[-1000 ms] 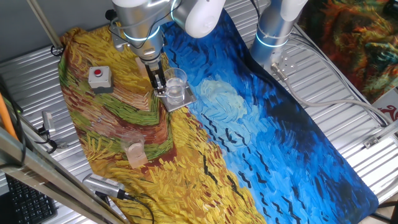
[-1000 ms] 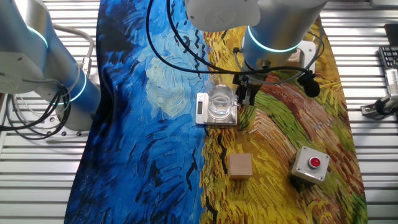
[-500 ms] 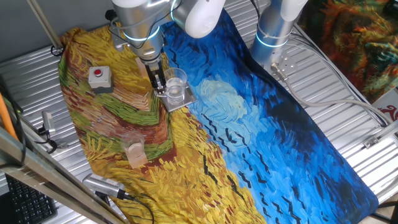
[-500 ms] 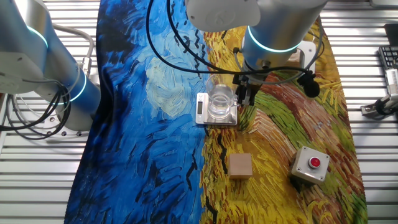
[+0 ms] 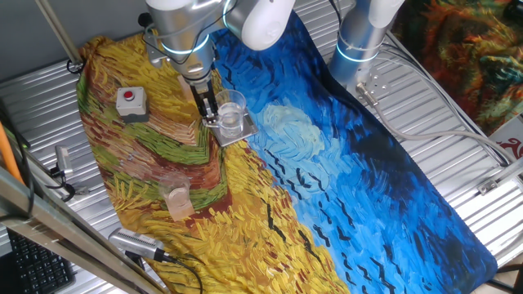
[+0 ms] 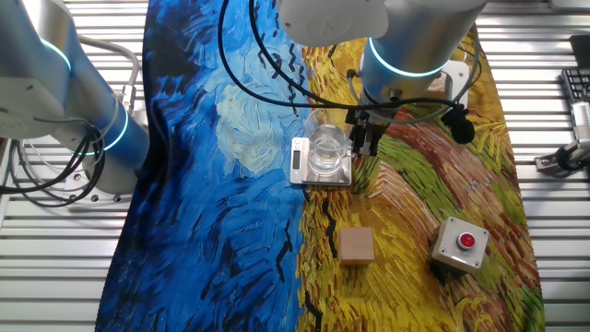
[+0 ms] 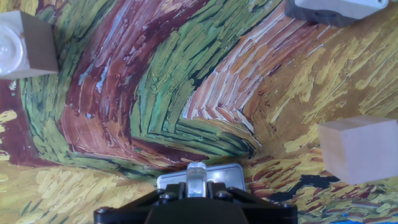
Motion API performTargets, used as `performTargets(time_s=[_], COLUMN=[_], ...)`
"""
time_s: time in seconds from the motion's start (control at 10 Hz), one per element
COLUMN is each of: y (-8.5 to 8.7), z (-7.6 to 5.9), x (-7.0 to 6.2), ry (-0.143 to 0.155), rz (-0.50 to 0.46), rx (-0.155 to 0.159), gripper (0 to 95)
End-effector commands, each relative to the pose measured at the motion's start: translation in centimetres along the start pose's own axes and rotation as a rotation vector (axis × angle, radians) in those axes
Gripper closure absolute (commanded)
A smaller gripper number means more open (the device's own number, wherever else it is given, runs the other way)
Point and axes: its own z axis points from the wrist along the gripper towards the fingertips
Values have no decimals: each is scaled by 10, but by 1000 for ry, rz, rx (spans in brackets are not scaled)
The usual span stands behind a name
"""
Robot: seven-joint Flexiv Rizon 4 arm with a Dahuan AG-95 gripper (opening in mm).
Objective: Pour the water from one cup into another empty cup
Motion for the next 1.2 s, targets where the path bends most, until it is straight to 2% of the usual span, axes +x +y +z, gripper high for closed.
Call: performTargets(time_s=[0.1, 0.2, 0.4, 0.6, 1.1, 1.2], y=[0, 0, 0, 0, 1, 1], z=[0, 0, 0, -2, -3, -3], x=[0, 0, 0, 1, 0, 0], ry=[5, 8, 11, 31, 31, 31], rz=[1, -2, -2, -3, -10, -15], rx=[-10, -1, -12, -2, 5, 16], gripper=[950, 950, 950, 950, 950, 950])
